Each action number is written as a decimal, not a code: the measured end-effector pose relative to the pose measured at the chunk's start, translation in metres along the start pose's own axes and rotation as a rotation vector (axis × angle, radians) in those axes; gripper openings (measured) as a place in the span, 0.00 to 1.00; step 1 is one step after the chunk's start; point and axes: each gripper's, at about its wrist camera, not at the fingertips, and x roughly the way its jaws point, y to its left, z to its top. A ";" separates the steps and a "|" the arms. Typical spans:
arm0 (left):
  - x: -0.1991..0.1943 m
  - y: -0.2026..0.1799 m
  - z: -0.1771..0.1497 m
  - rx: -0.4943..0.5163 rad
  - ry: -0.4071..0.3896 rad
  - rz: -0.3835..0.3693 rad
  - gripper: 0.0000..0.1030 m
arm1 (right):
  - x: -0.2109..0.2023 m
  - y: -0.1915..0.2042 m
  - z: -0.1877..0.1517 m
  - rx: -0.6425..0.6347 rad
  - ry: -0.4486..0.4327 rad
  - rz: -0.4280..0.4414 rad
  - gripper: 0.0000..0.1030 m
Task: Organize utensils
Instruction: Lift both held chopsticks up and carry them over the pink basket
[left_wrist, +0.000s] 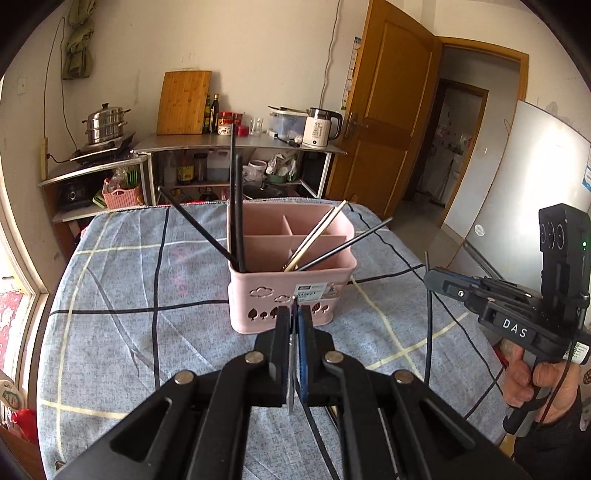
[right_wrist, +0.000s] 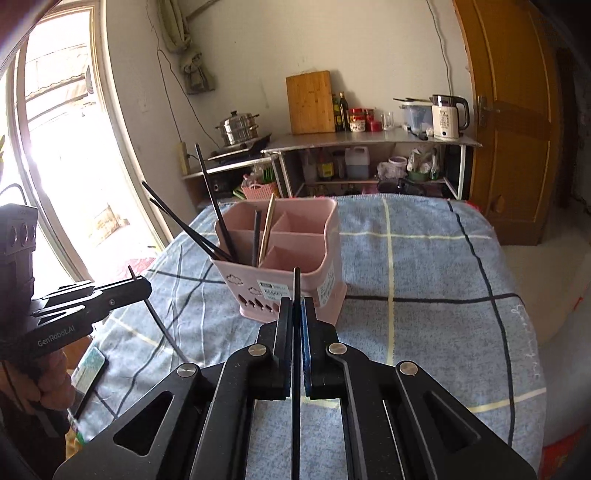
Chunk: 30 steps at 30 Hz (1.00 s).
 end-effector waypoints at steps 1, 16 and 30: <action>-0.003 -0.001 0.002 0.002 -0.007 -0.001 0.04 | -0.006 0.001 0.003 -0.001 -0.018 0.001 0.04; -0.016 -0.007 0.007 0.019 -0.028 -0.012 0.04 | -0.058 0.009 0.015 -0.018 -0.149 -0.004 0.04; -0.028 -0.002 0.037 0.022 -0.053 -0.028 0.04 | -0.065 0.021 0.032 -0.053 -0.187 0.041 0.03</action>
